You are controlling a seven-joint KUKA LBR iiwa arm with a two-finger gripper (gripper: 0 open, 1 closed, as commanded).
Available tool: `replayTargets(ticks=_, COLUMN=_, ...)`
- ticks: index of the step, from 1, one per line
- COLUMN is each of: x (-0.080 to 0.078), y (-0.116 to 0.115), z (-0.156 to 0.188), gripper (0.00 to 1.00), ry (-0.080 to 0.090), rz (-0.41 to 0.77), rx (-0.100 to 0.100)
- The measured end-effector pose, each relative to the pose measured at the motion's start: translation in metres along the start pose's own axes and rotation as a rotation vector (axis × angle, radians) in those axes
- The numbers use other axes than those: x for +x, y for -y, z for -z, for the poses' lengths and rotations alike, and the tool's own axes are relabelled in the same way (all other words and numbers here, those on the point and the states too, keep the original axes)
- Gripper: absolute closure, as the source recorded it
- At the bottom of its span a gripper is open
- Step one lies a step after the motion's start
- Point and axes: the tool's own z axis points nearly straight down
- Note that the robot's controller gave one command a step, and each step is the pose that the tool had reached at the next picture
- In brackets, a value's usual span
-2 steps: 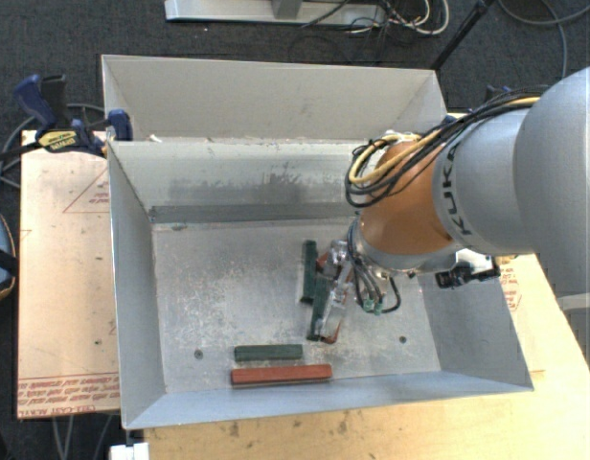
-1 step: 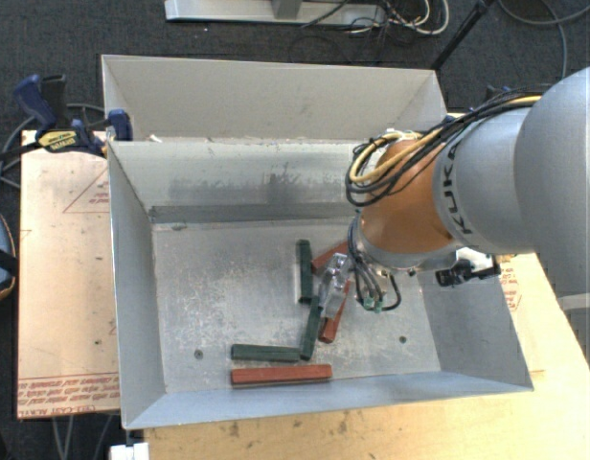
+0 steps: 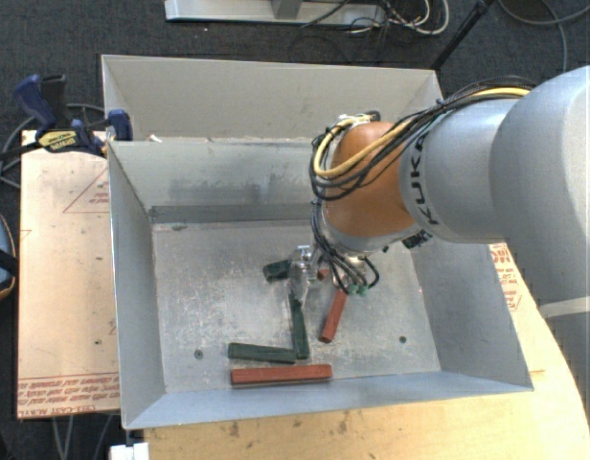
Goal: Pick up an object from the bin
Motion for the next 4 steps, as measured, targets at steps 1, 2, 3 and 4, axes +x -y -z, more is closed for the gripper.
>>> replayTargets(ticks=1, x=0.041, y=0.028, z=0.0, gripper=1.0, ry=0.001, rz=-0.322, rx=-0.002)
replayTargets(ticks=2, x=0.073, y=0.074, z=-0.002, gripper=1.0, ry=-0.011, rz=0.155, rx=0.0)
replayTargets(ticks=3, x=0.072, y=0.073, z=-0.002, gripper=0.0, ry=-0.01, rz=0.155, rx=-0.002)
replayTargets(ticks=4, x=0.013, y=0.129, z=0.025, gripper=0.0, ry=-0.001, rz=0.095, rx=0.003)
